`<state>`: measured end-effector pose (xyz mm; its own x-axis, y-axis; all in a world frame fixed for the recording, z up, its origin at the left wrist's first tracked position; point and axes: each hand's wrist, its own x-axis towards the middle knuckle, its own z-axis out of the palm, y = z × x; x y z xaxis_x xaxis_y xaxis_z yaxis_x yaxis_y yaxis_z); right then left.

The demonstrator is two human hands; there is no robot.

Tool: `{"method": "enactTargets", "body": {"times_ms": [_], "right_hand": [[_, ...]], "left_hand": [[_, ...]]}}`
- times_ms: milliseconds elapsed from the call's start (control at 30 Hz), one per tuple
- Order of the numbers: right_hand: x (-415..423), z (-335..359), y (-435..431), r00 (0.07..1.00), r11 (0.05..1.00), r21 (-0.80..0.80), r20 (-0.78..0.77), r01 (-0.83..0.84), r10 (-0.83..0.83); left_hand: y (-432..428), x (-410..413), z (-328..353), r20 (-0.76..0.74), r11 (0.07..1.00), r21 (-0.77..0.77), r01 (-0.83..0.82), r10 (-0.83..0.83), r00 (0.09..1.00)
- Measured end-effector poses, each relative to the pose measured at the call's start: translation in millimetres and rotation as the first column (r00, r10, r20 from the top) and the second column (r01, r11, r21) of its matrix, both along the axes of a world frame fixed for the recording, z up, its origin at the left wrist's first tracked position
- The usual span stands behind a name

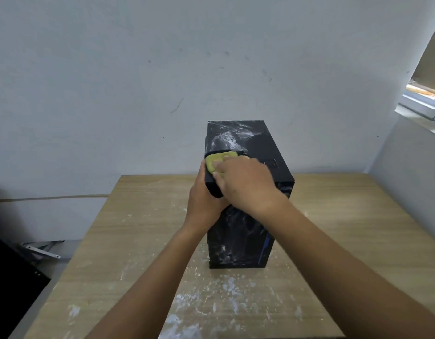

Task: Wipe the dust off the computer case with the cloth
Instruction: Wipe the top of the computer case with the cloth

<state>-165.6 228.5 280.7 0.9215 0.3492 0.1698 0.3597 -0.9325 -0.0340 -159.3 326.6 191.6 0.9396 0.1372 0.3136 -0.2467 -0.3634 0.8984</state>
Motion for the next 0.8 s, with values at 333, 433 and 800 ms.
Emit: {"method": "enactTargets", "body": {"times_ms": [333,433,800], "right_hand": [[-12.1,1.7,-68.1,0.992,0.997,0.071,-0.124,-0.019,0.028],[3.0,11.4,-90.6,0.986,0.994,0.033,-0.139,0.101,-0.095],[32.4,15.5,-7.8,1.000,0.994,-0.107,-0.026,-0.015,0.013]], "left_hand": [[7.0,1.1,1.0,0.006,0.998,-0.032,0.053,-0.053,0.999],[8.7,1.2,1.3,0.017,0.998,-0.021,0.063,-0.062,0.998],[9.1,3.8,8.9,-0.018,0.997,0.003,0.080,-0.080,0.997]]}}
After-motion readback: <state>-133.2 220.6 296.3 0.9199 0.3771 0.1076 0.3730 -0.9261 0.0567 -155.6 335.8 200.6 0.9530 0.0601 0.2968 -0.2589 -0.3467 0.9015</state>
